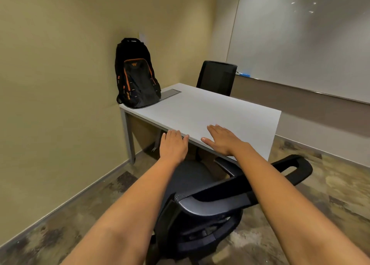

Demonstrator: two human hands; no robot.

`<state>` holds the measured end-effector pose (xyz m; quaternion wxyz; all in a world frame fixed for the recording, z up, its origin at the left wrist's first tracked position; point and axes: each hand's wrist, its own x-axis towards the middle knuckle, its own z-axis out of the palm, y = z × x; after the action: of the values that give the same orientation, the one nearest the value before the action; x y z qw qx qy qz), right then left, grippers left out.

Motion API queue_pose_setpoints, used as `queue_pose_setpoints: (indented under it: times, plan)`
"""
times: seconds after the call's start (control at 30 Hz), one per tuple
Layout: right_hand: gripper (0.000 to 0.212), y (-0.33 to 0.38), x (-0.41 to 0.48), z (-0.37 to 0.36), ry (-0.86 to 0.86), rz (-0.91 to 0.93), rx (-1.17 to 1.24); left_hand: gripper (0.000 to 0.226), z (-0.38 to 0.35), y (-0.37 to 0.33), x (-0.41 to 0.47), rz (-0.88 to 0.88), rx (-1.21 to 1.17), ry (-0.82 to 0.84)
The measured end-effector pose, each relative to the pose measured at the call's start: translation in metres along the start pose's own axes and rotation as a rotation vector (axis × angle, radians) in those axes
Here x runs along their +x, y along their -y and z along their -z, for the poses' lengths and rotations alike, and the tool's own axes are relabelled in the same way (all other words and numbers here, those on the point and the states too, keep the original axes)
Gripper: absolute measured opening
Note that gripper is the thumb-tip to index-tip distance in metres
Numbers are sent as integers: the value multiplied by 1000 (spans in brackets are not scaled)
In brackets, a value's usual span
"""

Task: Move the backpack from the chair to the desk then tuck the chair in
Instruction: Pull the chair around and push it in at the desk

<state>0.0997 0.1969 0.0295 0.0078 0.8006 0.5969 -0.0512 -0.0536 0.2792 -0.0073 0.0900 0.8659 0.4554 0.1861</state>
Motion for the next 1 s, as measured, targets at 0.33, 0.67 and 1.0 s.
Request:
queue_pose_setpoints:
  times: [0.33,0.67,1.0]
  plan:
    - [69,-22,-61,-7,-27,-48,88,35,6,-36,-43,-117,89,20]
    - [67,-66,-106,-3,-8,12,102,47,10,-89,-84,8,33,65]
    - [60,-134,-156,-6,-81,187,206,38,-4,-164,-133,158,101,36]
